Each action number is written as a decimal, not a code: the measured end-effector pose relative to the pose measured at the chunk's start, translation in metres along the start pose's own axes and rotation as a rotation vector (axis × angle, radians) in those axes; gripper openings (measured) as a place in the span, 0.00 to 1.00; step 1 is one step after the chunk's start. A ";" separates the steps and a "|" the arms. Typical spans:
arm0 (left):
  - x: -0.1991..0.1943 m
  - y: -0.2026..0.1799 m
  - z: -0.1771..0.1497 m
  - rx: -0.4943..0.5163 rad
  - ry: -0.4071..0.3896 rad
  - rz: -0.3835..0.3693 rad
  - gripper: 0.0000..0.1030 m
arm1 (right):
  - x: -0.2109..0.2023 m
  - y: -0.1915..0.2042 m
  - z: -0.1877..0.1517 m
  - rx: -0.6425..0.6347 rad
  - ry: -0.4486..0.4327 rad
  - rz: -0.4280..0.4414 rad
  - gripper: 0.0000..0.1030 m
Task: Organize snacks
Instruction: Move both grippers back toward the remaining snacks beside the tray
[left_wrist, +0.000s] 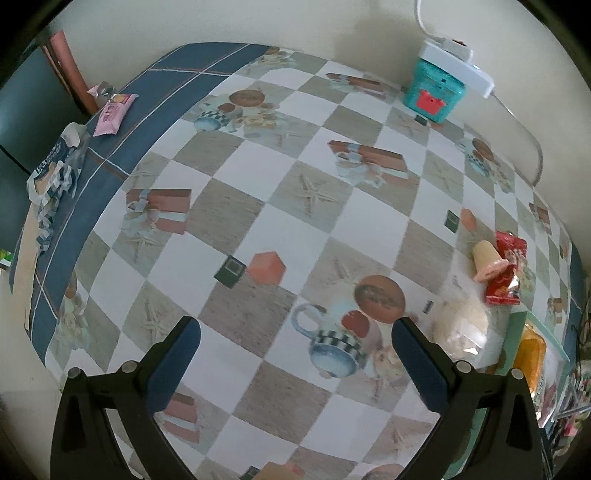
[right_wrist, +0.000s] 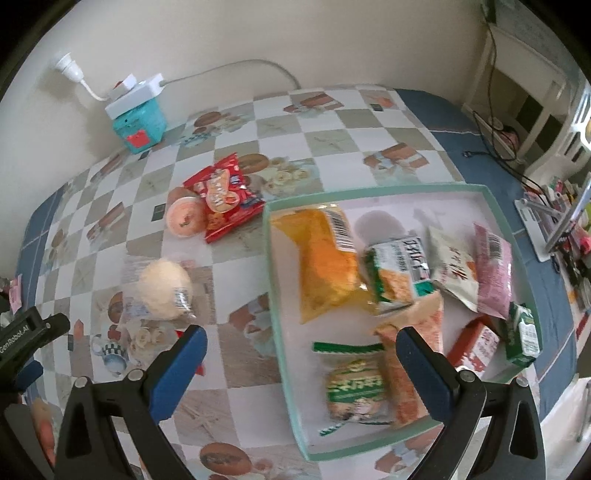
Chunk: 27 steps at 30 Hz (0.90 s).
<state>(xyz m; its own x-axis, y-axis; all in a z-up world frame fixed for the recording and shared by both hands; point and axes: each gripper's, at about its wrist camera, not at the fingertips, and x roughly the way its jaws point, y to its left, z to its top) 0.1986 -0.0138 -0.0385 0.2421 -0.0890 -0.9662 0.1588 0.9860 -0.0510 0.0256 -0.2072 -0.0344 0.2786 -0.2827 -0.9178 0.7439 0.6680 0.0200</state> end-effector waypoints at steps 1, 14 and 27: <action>0.002 0.004 0.002 -0.006 0.003 -0.002 1.00 | 0.001 0.004 0.001 -0.005 0.000 0.002 1.00; 0.020 0.021 0.015 -0.039 0.021 -0.013 1.00 | 0.016 0.042 0.006 -0.067 -0.001 0.052 1.00; 0.050 -0.006 0.013 0.029 0.086 0.012 1.00 | 0.039 0.060 -0.004 -0.104 0.046 0.095 0.93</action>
<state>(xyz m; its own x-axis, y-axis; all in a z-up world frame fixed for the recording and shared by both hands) 0.2226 -0.0258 -0.0827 0.1613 -0.0633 -0.9849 0.1847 0.9822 -0.0329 0.0790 -0.1752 -0.0702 0.3147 -0.1849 -0.9310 0.6478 0.7587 0.0684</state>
